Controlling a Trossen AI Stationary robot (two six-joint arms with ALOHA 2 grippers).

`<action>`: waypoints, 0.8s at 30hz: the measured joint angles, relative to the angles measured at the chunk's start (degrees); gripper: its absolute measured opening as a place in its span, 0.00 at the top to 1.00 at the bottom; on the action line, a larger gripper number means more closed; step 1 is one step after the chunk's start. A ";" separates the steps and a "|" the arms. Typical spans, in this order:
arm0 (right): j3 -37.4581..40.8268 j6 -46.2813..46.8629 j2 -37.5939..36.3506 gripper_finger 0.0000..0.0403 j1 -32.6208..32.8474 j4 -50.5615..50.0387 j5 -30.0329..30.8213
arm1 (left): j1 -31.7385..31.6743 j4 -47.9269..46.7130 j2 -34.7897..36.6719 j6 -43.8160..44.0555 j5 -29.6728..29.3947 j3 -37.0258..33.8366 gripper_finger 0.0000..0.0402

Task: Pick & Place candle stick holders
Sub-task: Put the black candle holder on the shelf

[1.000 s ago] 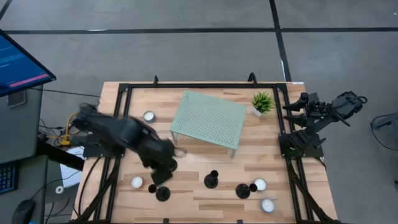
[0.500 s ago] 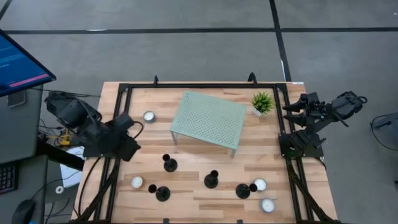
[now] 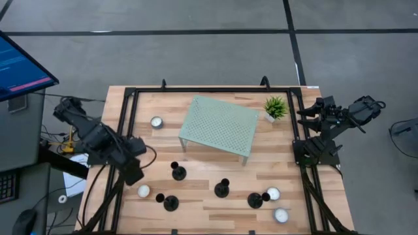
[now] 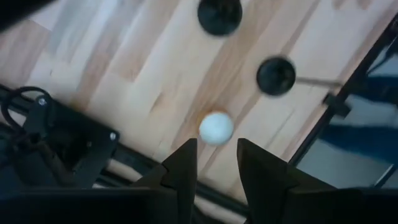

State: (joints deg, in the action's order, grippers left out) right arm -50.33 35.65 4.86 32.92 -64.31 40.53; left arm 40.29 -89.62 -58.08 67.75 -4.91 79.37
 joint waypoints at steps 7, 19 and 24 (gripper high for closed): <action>0.00 -0.01 0.00 0.37 0.00 -0.01 0.04 | 4.95 5.77 -0.96 -1.54 0.50 -4.32 0.70; 0.00 -0.03 0.00 0.37 0.00 -0.20 3.02 | 10.24 13.75 -1.09 -2.20 0.15 -15.05 0.64; 0.00 -0.03 0.00 0.37 -0.02 -0.20 4.57 | 11.65 22.26 -0.81 -6.47 -1.62 -19.38 0.53</action>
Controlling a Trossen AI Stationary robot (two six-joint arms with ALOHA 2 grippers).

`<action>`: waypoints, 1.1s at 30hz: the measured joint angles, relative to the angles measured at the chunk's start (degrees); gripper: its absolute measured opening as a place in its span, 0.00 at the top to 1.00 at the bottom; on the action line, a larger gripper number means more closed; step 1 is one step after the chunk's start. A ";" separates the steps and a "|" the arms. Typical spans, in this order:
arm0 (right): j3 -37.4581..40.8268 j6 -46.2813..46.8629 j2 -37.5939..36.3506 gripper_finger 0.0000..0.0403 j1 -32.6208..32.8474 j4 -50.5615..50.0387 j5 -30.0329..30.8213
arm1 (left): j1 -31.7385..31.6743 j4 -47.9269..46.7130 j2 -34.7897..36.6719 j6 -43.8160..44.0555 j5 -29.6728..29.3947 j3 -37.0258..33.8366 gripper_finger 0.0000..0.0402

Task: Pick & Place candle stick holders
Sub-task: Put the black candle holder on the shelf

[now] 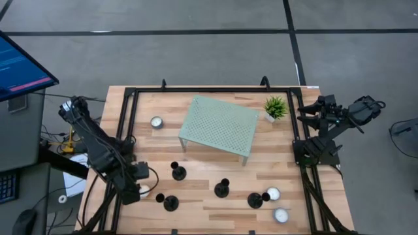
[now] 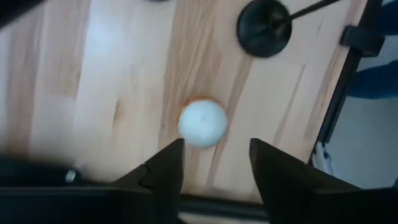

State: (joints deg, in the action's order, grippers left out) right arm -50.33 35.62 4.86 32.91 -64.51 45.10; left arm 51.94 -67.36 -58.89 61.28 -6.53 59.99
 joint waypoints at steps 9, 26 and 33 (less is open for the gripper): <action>0.00 1.81 -0.02 0.37 0.00 0.17 3.07 | 0.25 4.42 0.07 -2.67 -12.98 -4.14 0.32; 0.00 3.28 -0.02 0.37 0.00 0.06 8.99 | 10.89 22.18 0.07 -3.53 -25.13 -14.07 0.34; 0.00 4.87 0.00 0.37 0.00 0.04 8.98 | 16.05 23.92 2.17 2.38 -37.38 -16.52 0.34</action>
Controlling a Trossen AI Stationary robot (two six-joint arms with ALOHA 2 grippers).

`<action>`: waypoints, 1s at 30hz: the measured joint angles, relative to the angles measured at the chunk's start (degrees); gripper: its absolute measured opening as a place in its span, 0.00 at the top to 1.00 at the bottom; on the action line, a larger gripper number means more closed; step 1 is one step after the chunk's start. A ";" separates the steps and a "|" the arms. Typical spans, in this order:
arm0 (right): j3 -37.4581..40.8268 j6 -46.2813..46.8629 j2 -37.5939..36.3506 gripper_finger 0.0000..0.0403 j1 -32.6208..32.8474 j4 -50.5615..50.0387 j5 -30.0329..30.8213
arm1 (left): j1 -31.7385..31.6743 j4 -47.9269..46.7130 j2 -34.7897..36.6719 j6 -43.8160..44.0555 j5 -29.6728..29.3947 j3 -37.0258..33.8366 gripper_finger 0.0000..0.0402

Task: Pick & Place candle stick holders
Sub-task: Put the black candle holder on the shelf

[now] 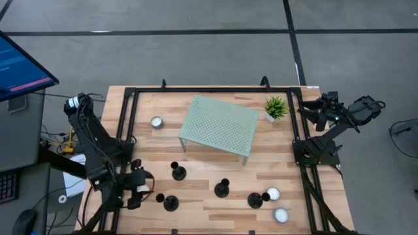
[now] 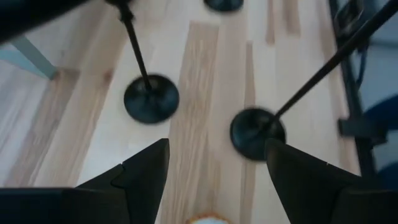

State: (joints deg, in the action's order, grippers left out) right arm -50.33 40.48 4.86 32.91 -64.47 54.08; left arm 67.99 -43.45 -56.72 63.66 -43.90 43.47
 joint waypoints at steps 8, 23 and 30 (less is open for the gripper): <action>0.00 0.09 0.00 0.37 0.00 0.07 0.01 | 5.11 6.65 2.99 2.55 -11.34 -3.75 0.34; 0.00 1.46 0.00 0.37 0.00 0.17 0.02 | 5.00 31.81 -1.89 -10.07 -15.13 -9.69 0.39; 0.00 2.26 0.00 0.37 0.00 0.39 0.00 | 2.63 35.04 -4.72 -15.80 -14.52 -9.69 0.41</action>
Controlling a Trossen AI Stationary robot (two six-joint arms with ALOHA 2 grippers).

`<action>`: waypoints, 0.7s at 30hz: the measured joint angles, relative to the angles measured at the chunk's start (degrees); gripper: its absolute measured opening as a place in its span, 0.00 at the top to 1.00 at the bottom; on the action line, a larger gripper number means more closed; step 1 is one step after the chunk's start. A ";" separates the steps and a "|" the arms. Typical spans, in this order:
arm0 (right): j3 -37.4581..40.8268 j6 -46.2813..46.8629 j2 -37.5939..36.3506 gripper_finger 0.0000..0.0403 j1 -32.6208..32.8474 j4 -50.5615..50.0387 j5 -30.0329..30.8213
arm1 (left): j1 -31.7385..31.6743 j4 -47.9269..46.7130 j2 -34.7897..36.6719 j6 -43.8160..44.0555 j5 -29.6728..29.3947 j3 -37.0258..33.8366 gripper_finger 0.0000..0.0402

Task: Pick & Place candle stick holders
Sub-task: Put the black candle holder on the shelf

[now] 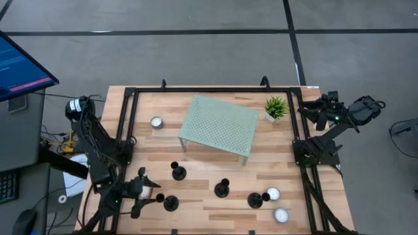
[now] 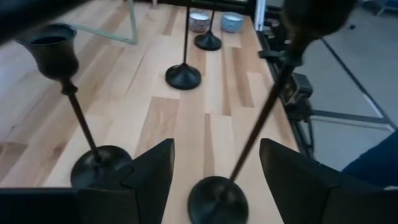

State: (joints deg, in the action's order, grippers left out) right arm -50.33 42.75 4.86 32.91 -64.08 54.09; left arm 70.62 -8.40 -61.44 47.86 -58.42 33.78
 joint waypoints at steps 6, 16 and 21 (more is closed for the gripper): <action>0.00 1.02 0.00 0.37 0.00 -0.03 -0.02 | -1.71 1.49 -1.39 -0.72 3.39 0.00 0.40; 0.02 0.85 0.00 0.37 0.01 -0.94 -0.07 | -4.77 9.14 -2.95 -7.50 4.78 0.02 0.40; 0.02 0.83 -0.01 0.37 0.00 -1.33 -0.93 | -8.13 15.08 -5.63 -11.53 10.70 0.02 0.40</action>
State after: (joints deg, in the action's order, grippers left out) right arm -50.30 43.58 4.85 32.91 -65.41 53.16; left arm 62.49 6.68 -67.06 36.33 -47.73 33.80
